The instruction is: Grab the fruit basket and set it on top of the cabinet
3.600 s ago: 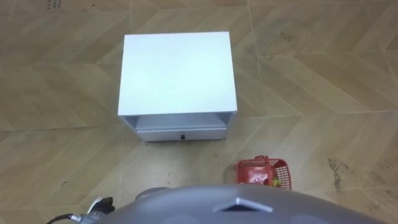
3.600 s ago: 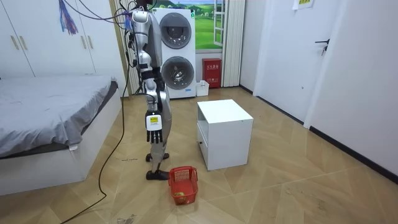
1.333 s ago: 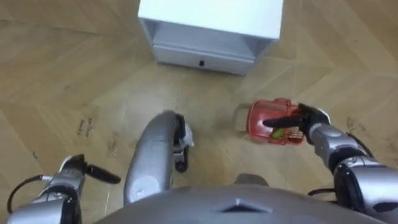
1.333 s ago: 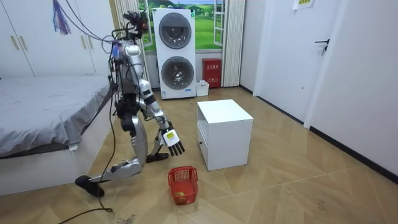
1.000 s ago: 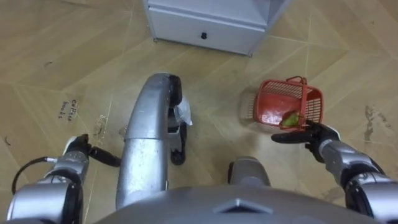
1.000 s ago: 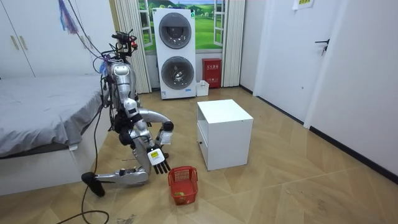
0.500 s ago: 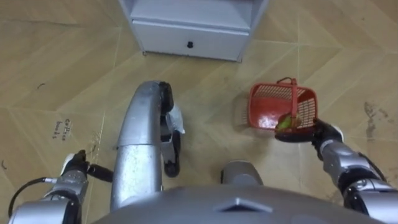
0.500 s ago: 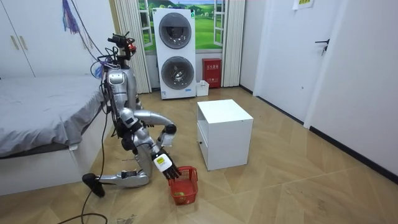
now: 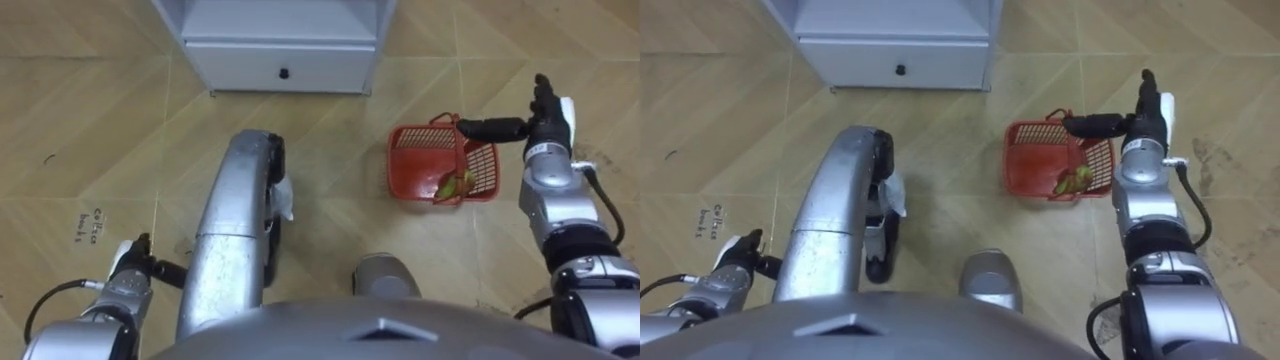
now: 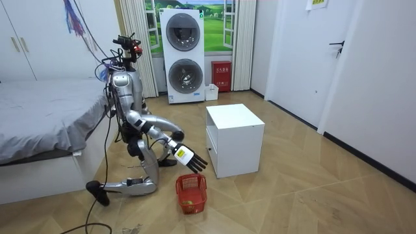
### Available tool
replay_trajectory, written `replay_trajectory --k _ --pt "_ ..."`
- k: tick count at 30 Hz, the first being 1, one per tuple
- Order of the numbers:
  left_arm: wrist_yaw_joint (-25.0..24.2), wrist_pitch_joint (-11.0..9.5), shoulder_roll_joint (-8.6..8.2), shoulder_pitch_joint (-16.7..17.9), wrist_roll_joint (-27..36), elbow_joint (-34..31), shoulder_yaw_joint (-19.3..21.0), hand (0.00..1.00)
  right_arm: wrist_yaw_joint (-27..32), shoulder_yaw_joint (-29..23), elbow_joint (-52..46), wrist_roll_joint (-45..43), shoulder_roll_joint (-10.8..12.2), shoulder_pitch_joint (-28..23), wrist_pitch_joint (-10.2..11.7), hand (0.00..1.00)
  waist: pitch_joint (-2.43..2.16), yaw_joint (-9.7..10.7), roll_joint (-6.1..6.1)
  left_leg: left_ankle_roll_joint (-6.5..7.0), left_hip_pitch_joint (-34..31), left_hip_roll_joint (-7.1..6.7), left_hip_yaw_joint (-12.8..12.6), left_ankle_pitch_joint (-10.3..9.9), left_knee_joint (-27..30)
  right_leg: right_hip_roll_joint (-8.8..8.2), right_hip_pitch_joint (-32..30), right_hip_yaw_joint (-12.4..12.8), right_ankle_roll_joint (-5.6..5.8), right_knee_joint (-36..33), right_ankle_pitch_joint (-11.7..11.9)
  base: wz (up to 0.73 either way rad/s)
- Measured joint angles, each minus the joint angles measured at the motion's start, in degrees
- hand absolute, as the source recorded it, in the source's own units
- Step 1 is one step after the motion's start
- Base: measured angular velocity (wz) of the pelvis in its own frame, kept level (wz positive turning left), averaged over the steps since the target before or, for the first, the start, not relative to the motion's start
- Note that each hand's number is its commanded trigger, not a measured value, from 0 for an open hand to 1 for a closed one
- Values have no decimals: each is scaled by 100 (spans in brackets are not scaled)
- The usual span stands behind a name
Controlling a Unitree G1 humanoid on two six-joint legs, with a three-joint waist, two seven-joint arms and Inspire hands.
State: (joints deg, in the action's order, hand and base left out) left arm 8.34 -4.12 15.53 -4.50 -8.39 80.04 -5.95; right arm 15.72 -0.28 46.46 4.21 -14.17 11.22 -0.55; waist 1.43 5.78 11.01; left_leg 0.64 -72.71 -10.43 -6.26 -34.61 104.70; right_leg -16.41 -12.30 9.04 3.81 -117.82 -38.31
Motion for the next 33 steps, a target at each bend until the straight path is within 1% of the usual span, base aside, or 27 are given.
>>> replay_trajectory --k 3,4,6,7,9,10,12,14,16,17,18,21,24,27,28,30,31,33 --pt "21 -4 -1 35 88 38 -95 0 36 -2 117 1 1 56 1 0 2 -11 -2 29 -18 -42 -30 6 -1 -58 21 -41 0 21 0 8" --pt "21 -4 -2 44 139 43 -113 0 37 -4 178 1 0 93 2 0 10 -13 -14 32 -22 -44 -31 7 0 -59 21 -44 0 21 0 4" --pt "21 -4 -12 51 206 36 -171 0 47 -117 325 12 -5 198 2 0 53 -12 -79 48 -69 -67 -31 20 0 -65 2 -75 0 19 0 7" --pt "21 -1 -12 52 207 41 -209 0 49 -116 375 15 -7 232 2 0 66 -20 -97 48 -77 -67 -31 20 1 -65 -9 -69 0 19 0 0" --pt "20 -1 -14 43 219 49 -291 0 41 -99 592 68 -6 321 1 0 63 -51 -139 45 -141 -65 -35 21 -1 -66 -84 -54 0 13 0 0" --pt "17 -1 -15 24 263 63 -351 0 34 -95 733 158 -4 351 -4 0 58 -106 -159 45 -177 -64 -38 21 -2 -70 -124 -51 1 18 0 0" --pt "13 -1 -14 -3 400 71 -349 0 29 -43 812 281 9 353 -12 0 64 -195 -170 45 -216 -46 -45 22 -4 -69 -187 -35 1 20 0 0" --pt "-2 -1 -18 -29 447 79 -351 0 -17 113 935 414 7 390 -11 0 65 -286 -189 44 -266 -44 -45 22 -6 -66 -242 -21 1 17 0 0" --pt "-5 0 -38 -43 443 83 -362 0 -82 157 1022 504 7 433 -10 0 86 -338 -236 44 -282 -45 -49 22 -4 -68 -255 -25 1 17 0 0" --pt "-6 2 -54 -45 443 94 -429 0 -102 155 1163 564 7 525 -9 0 117 -375 -279 46 -287 -42 -61 23 -7 -81 -263 -27 2 9 -1 0" --pt "-5 2 -74 -18 446 97 -464 0 -102 154 1299 683 6 589 -8 0 126 -424 -322 49 -298 -43 -67 24 -4 -86 -271 -27 2 6 -1 0" --pt "-1 0 -88 -16 450 98 -579 0 -156 156 1434 1033 6 620 -8 0 117 -487 -401 64 -389 -43 -76 32 -5 -90 -362 -30 5 -6 -2 2" --pt "-1 9 -93 6 450 226 -627 0 -192 160 1650 1126 6 672 -7 0 122 -504 -409 70 -444 -38 -114 36 -26 -134 -444 6 10 1 -5 0" --pt "0 10 -102 60 477 256 -630 0 -214 159 1676 1124 1 674 -6 0 128 -500 -417 70 -471 -32 -124 36 -35 -141 -486 20 10 -4 -5 0" --pt "-2 19 -114 48 622 277 -631 0 -218 159 1759 1134 -12 717 -2 0 132 -500 -425 70 -478 -29 -125 36 -35 -141 -496 23 10 -8 -5 0" --pt "-9 20 -115 35 668 277 -630 0 -247 159 1850 1139 -75 766 0 0 129 -508 -441 67 -516 -24 -131 38 -37 -147 -547 33 10 -25 -5 0" --pt "-11 20 -114 32 668 276 -630 0 -288 168 1895 1167 -142 770 0 0 128 -516 -449 67 -543 -24 -136 38 -34 -153 -578 35 10 -33 -5 0" --pt "-30 35 -114 29 666 274 -628 0 -373 173 2080 1197 -256 768 -5 0 130 -583 -452 69 -566 -21 -144 39 -25 -158 -602 28 12 -35 -6 0"
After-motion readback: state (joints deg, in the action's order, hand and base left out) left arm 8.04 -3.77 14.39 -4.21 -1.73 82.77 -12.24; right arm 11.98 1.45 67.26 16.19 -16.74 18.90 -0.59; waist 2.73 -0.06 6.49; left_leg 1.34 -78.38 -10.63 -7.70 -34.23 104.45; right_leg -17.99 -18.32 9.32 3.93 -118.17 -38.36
